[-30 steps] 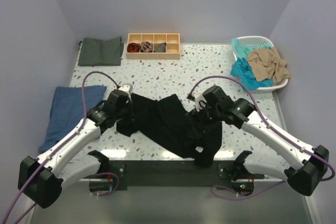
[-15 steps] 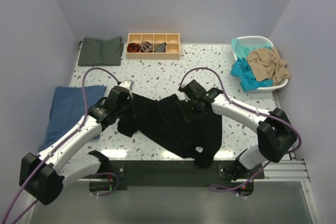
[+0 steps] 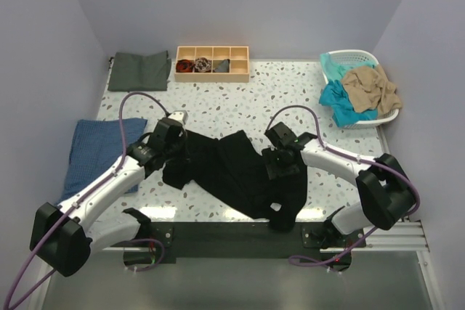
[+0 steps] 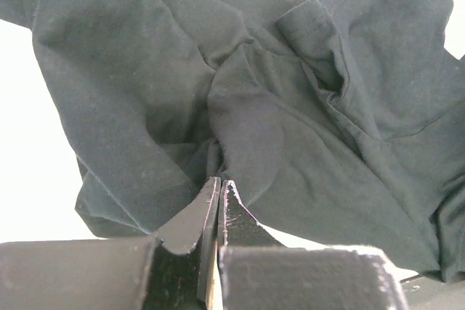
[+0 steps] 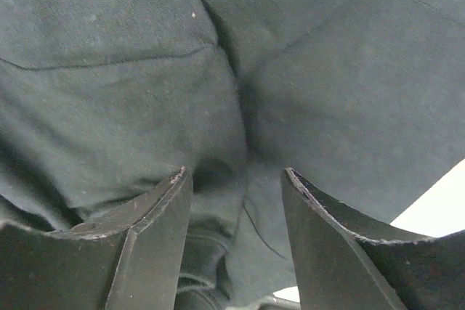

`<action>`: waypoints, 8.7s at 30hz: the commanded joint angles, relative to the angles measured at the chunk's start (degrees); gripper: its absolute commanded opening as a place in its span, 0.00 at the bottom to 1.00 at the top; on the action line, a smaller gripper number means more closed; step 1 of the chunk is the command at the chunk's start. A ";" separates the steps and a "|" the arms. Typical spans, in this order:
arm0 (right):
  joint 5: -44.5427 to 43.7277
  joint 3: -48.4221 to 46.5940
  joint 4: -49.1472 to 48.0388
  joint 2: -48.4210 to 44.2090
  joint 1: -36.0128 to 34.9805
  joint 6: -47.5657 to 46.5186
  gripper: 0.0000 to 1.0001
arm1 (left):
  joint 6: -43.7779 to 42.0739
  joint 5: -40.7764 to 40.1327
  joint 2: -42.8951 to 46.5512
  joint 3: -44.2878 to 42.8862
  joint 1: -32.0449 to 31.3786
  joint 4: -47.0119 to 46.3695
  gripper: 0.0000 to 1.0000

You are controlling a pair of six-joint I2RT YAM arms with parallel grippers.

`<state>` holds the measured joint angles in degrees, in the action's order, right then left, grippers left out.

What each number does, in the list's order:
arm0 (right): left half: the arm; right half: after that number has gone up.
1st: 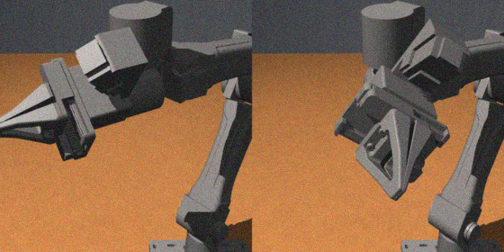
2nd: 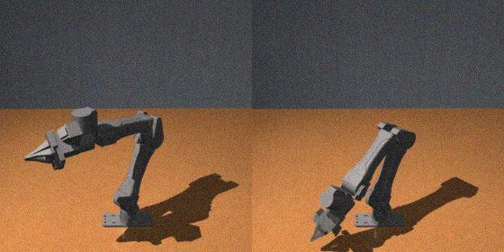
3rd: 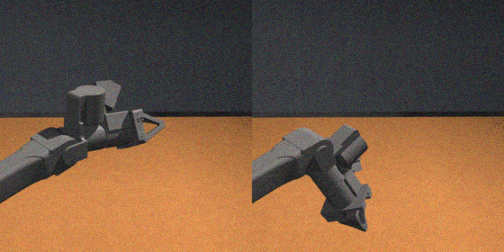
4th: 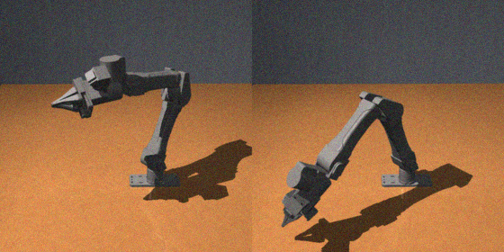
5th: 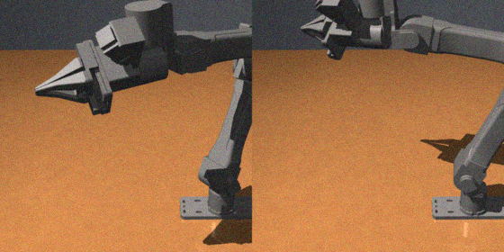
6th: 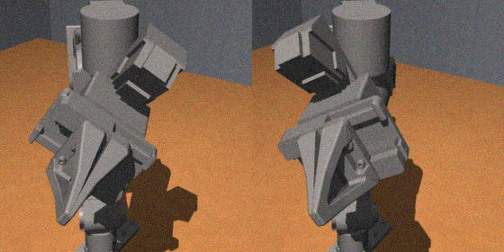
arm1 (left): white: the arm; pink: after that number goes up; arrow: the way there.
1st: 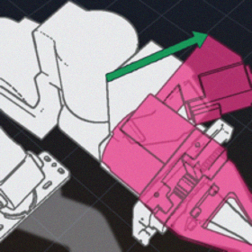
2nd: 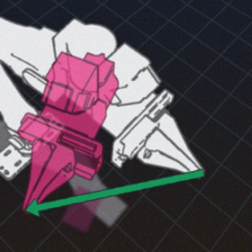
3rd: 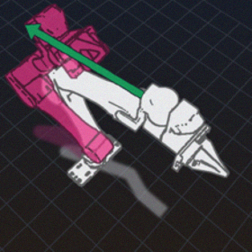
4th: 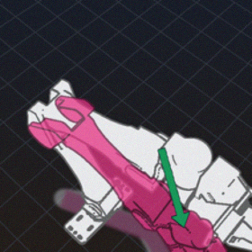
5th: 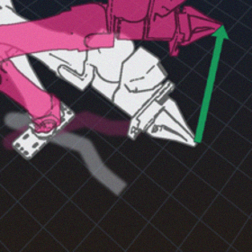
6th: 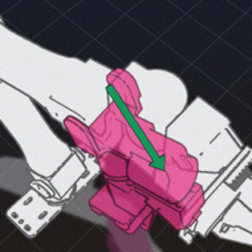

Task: Fold and stack the t-shirts
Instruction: Flatten the tshirt out

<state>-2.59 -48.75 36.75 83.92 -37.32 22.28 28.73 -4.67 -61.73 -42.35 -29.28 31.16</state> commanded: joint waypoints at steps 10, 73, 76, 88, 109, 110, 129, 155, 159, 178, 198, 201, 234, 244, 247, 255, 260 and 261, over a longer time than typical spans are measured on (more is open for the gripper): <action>12.87 3.22 -12.93 1.94 3.75 -0.92 0.53 | -1.57 -0.78 -1.37 -1.25 0.27 -2.51 0.00; -14.81 -15.05 -7.56 -19.59 4.01 -18.50 0.00 | -12.20 -20.46 -33.96 -39.18 2.82 -7.52 0.00; -14.38 -15.67 -9.59 -15.91 4.45 -19.64 0.00 | -14.31 -19.25 -39.76 -42.62 5.19 -8.92 0.34; -12.97 -18.04 -10.03 -11.32 4.71 -19.38 0.00 | -15.72 -13.22 -30.22 -29.14 4.67 -9.97 0.66; -11.29 -16.38 -10.12 -12.11 4.89 -18.50 0.00 | -9.39 -14.21 -32.39 -19.08 -7.02 -9.54 0.59; -11.38 -16.29 -10.03 -12.29 5.06 -18.59 0.00 | -9.66 -14.93 -33.61 -19.52 -7.02 -9.36 0.59; -11.12 -15.15 -9.68 -12.99 5.24 -18.15 0.00 | -11.07 -21.60 -36.44 -20.05 -7.64 -8.93 0.01; -6.81 -14.36 -9.77 -12.46 5.24 -17.63 0.00 | -9.66 -33.21 -40.93 -32.36 10.64 -3.12 0.62; -6.64 -13.56 -10.30 -12.20 5.33 -17.19 0.00 | -10.89 -31.28 -36.19 -30.78 9.68 -5.58 0.65; -4.97 -14.00 -11.26 -10.35 5.33 -16.22 0.00 | -16.33 -20.29 -32.12 -28.32 -2.89 -6.55 0.66; -6.11 -13.12 -11.09 -10.71 5.33 -16.57 0.00 | -13.09 -30.40 -38.37 -28.67 -2.89 -1.89 0.66; -6.37 -13.04 -11.00 -10.79 5.24 -16.57 0.00 | -11.77 -31.36 -38.55 -27.70 -2.89 -1.45 0.65; -15.86 -18.30 -2.48 -23.97 5.33 -17.71 0.00 | -12.29 -28.21 -14.14 -36.75 5.10 -0.32 0.00; -19.65 -26.21 3.76 -37.15 5.33 -18.42 0.00 | -10.98 -23.74 0.64 -47.02 6.51 7.77 0.00; -18.15 -29.99 6.31 -41.45 5.42 -18.59 0.00 | -10.45 -17.67 5.56 -49.22 6.51 9.27 0.00; -9.20 -45.72 16.85 -46.04 5.42 -19.73 0.00 | -10.80 -5.09 15.67 -60.99 6.51 17.69 0.00; -5.94 -56.60 22.03 -45.60 5.42 -20.70 0.00 | -10.54 -2.81 18.67 -71.37 6.51 21.39 0.00; -5.15 -57.93 22.57 -45.08 5.33 -20.96 0.00 | -10.62 -2.72 18.67 -72.86 6.51 22.88 0.00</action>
<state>-12.23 -100.51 54.02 36.99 -32.18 3.40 18.02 -10.90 -43.92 -108.88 -22.90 49.67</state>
